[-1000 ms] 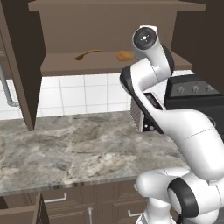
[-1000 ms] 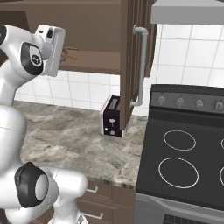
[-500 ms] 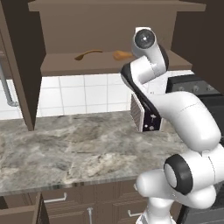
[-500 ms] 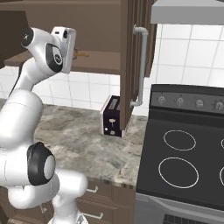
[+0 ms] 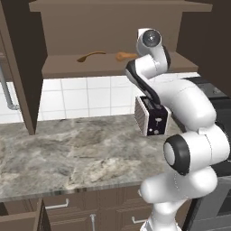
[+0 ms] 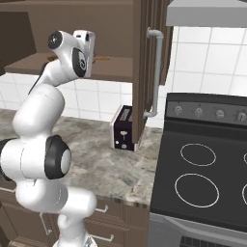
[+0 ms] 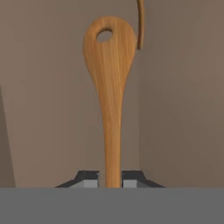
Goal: Organize the utensils by type. Pick up the wooden spoons from the counter and place them in the open cabinet. Then pick up the metallic utensils from the counter and place them in the open drawer.
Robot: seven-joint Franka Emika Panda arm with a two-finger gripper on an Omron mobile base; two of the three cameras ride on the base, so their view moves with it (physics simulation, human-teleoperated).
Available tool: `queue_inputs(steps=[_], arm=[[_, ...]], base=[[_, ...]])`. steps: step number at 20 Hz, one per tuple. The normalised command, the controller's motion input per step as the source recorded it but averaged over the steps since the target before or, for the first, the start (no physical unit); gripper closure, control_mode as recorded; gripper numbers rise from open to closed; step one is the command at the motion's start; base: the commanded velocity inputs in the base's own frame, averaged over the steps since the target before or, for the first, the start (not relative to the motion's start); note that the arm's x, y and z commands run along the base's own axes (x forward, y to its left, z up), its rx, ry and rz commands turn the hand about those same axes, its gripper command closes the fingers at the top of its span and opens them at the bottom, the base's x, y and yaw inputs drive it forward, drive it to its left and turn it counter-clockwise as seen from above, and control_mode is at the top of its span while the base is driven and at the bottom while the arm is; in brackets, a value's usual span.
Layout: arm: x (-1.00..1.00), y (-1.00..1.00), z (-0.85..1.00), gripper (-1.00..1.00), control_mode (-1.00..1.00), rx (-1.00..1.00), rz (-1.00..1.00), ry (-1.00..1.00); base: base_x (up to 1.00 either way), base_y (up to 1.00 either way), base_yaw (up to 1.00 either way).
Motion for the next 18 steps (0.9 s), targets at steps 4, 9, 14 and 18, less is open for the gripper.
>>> queue_inputs(steps=[4, 9, 14, 18], arm=[[0.45, -0.10, -0.11, 1.00, -1.00, -0.04, 0.06, 0.06], [0.46, -0.07, -0.02, 1.00, -1.00, 0.00, 0.05, 0.03], [0.41, -0.06, -0.08, 1.00, -1.00, 0.00, 0.02, 0.00], [0.38, -0.05, -0.10, 1.00, -1.00, 0.00, 0.00, 0.00]], base=[[0.00, 0.00, 0.00], [0.00, 0.00, 0.00], [0.00, 0.00, 0.00], [0.00, 0.00, 0.00]])
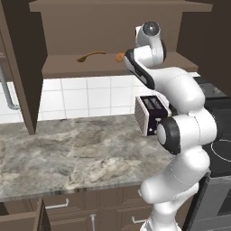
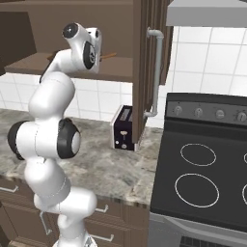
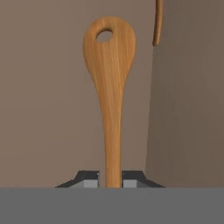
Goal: Organize the utensils by type. Pick up the wooden spoons from the counter and place them in the open cabinet. Then pick up the metallic utensils from the counter and place them in the open drawer.
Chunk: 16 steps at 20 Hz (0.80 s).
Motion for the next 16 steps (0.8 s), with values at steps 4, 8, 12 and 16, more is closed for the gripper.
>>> queue_inputs(steps=[4, 8, 12, 16], arm=[[0.45, -0.02, -0.17, 1.00, -1.00, 0.00, 0.00, 0.01], [0.42, -0.02, -0.22, 1.00, -1.00, 0.00, 0.00, 0.00], [0.30, 0.00, -0.26, -1.00, -1.00, 0.00, 0.00, 0.00], [0.24, -0.02, -0.42, -1.00, -1.00, 0.00, 0.00, 0.05]], base=[[0.00, 0.00, 0.00], [0.00, 0.00, 0.00], [0.00, 0.00, 0.00], [0.00, 0.00, 0.00]])
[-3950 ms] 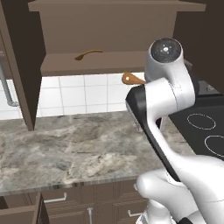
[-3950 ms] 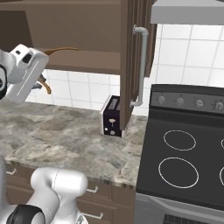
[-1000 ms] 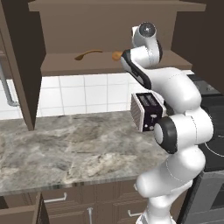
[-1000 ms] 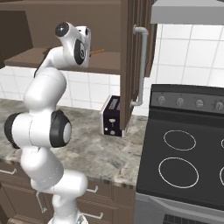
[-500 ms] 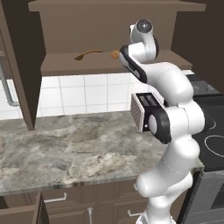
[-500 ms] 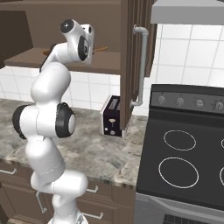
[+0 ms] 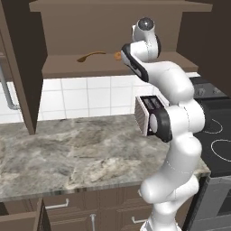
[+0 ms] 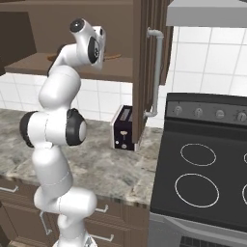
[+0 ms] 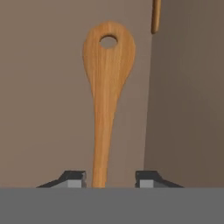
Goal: Organize the utensils by type. Pick up the wooden spoons from the counter and place them in the open cabinet. Then pick up the metallic utensils from the counter and place them in the open drawer.
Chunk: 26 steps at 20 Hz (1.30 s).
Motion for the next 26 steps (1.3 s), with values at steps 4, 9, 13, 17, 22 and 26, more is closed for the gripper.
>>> queue_inputs(steps=[4, 9, 13, 17, 22, 26], arm=[[0.25, -0.10, -0.34, -1.00, -1.00, 0.00, 0.00, 0.04], [0.10, -0.13, -0.30, -1.00, -1.00, 0.00, 0.03, 0.01], [-0.12, -0.01, -0.16, -1.00, -1.00, 0.00, 0.06, 0.00], [-0.54, 0.01, -0.21, -1.00, -1.00, 0.00, 0.03, -0.03], [-0.56, 0.02, -0.17, -1.00, -1.00, 0.00, 0.00, -0.11], [-0.52, 0.00, -0.06, -1.00, -1.00, 0.01, 0.00, -0.16]], base=[[0.00, 0.00, 0.00], [0.00, 0.00, 0.00], [0.00, 0.00, 0.00], [0.00, 0.00, 0.00], [0.00, 0.00, 0.00], [0.00, 0.00, 0.00]])
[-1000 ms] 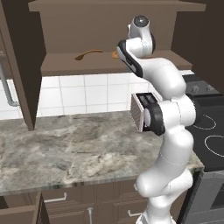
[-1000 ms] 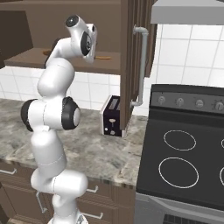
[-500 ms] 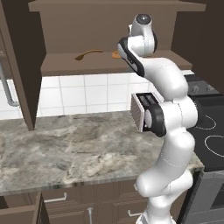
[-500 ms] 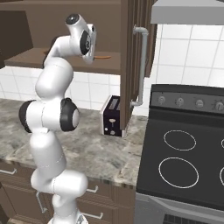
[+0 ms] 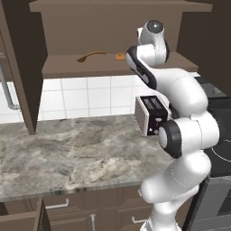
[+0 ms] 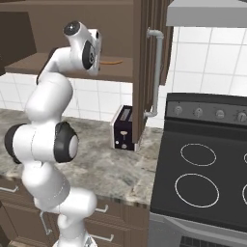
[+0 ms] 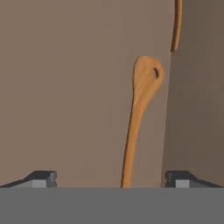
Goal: Organize the utensils by type. Pick up the wooden spoons from the counter and place them in the open cabinet. Then pick up the metallic utensils from the counter and place them in the open drawer.
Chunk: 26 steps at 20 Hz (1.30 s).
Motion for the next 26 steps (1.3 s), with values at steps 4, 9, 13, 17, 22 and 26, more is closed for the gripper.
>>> queue_inputs(steps=[4, 9, 13, 17, 22, 26], arm=[[-0.86, 0.05, -0.02, -1.00, -1.00, 0.05, 0.00, -0.23], [-0.86, 0.09, 0.11, -1.00, -1.00, 0.19, -0.07, -0.04], [-0.87, 0.03, 0.16, -1.00, -1.00, 0.37, -0.18, 0.01], [-0.94, 0.01, 0.00, -1.00, -1.00, 0.35, -0.37, 0.05], [-0.87, -0.05, 0.00, -1.00, -1.00, 0.44, -0.44, 0.14], [-0.76, -0.01, -0.36, -1.00, -1.00, 0.39, -0.37, 0.04]], base=[[0.00, 0.00, 0.00], [0.00, 0.00, 0.00], [0.00, 0.00, 0.00], [0.00, 0.00, 0.00], [0.00, 0.00, 0.00], [0.00, 0.00, 0.00]])
